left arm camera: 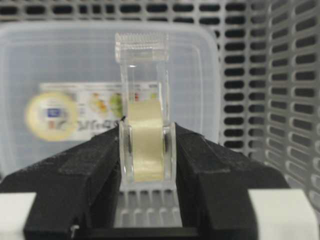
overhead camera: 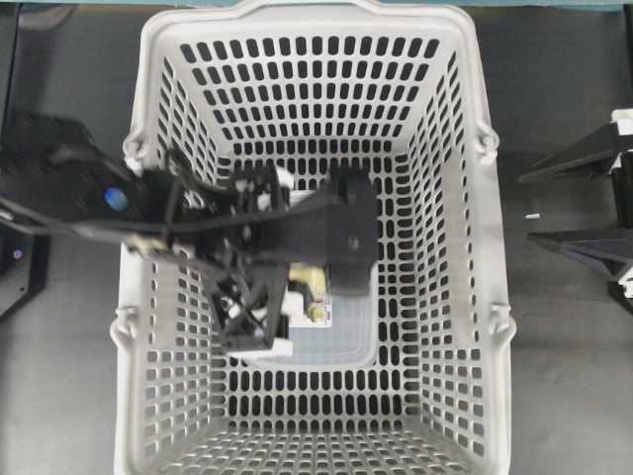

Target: Pick up the tape dispenser from the shopping basket with the left arm.

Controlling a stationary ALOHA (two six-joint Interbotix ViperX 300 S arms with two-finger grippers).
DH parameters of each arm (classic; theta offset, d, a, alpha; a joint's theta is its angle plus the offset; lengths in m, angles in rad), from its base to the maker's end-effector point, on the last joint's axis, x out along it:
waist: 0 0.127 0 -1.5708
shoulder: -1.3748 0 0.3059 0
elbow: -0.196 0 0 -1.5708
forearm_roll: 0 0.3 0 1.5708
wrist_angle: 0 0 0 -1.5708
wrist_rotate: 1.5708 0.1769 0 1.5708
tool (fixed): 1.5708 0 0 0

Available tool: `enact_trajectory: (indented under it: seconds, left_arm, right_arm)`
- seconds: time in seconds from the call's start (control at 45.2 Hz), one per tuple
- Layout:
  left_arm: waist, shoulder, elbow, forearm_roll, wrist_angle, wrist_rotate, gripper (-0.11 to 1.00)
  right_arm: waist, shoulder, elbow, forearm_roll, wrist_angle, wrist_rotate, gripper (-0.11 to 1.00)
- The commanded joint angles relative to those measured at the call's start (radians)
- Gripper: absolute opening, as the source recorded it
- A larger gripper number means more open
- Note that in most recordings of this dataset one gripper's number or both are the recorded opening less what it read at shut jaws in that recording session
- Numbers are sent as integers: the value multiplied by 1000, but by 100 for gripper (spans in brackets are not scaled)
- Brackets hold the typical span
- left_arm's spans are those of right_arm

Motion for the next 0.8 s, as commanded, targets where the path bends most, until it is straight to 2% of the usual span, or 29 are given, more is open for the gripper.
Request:
enact_trajectory:
  seconds: [0.0,0.089,0.775]
  left_arm:
    - [0,-32,-110,3,84,0,28]
    - [0,-26,-137,3,118,0,28]
    - [2,-20,-107,3,118,0,28]
  right_arm:
    - [2,2,-9,2,-9,2,73]
    - [2,2,-9,2,-11,2,73]
    - [2,-3,-9,2,-14,3,73]
